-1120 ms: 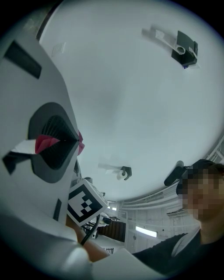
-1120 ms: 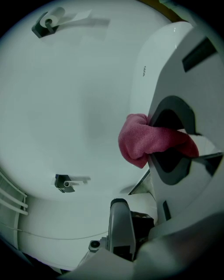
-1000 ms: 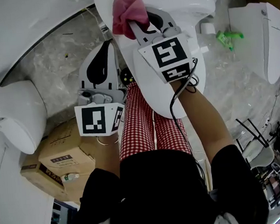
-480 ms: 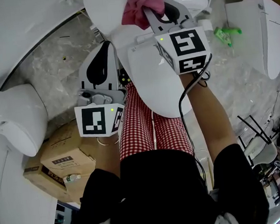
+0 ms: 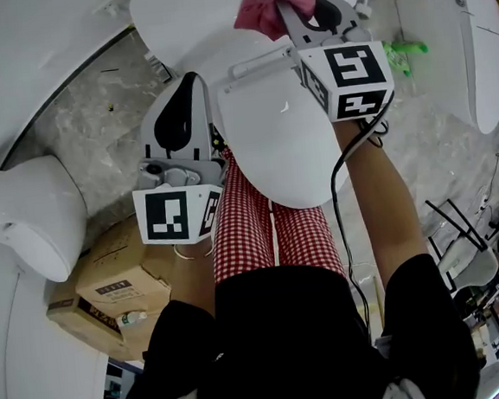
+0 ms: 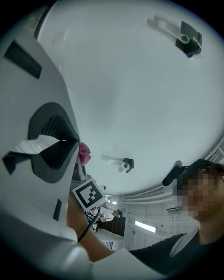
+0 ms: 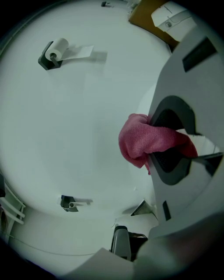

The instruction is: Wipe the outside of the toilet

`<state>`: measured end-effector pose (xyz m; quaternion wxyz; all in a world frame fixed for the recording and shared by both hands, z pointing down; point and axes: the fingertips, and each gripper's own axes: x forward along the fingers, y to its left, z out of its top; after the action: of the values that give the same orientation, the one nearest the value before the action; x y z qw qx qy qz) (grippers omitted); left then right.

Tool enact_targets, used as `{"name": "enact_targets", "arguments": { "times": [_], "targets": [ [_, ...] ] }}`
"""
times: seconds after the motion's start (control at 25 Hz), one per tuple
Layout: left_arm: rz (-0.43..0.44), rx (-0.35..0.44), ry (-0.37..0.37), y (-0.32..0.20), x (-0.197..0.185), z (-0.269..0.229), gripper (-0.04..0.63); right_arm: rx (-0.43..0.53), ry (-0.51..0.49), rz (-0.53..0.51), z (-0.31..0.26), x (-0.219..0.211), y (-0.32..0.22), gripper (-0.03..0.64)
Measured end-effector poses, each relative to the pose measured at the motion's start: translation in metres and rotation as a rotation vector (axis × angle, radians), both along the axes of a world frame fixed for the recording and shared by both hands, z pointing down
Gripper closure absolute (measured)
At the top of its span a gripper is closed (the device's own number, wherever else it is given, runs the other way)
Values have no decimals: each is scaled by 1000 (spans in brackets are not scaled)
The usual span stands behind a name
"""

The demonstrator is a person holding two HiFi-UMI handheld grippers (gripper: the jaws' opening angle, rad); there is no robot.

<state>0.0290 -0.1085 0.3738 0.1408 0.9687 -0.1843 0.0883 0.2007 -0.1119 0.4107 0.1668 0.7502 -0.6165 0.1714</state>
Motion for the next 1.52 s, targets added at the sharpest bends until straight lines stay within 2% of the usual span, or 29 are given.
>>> {"name": "enact_targets", "arguments": {
  "times": [0.24,0.88,1.16,1.52],
  "targets": [
    [16,2,-6,6,13,0,586,-12,41,17,1,25,14,538],
    [40,-3,-12,26,40,5,586,-50,57,136,18,90,62,538],
    [41,-5,-18,30,43,7,586,-54,73,149,25,103,72,538],
    [33,-6,-18,30,39,9,586,-63,64,241,32,116,80,538]
  ]
}}
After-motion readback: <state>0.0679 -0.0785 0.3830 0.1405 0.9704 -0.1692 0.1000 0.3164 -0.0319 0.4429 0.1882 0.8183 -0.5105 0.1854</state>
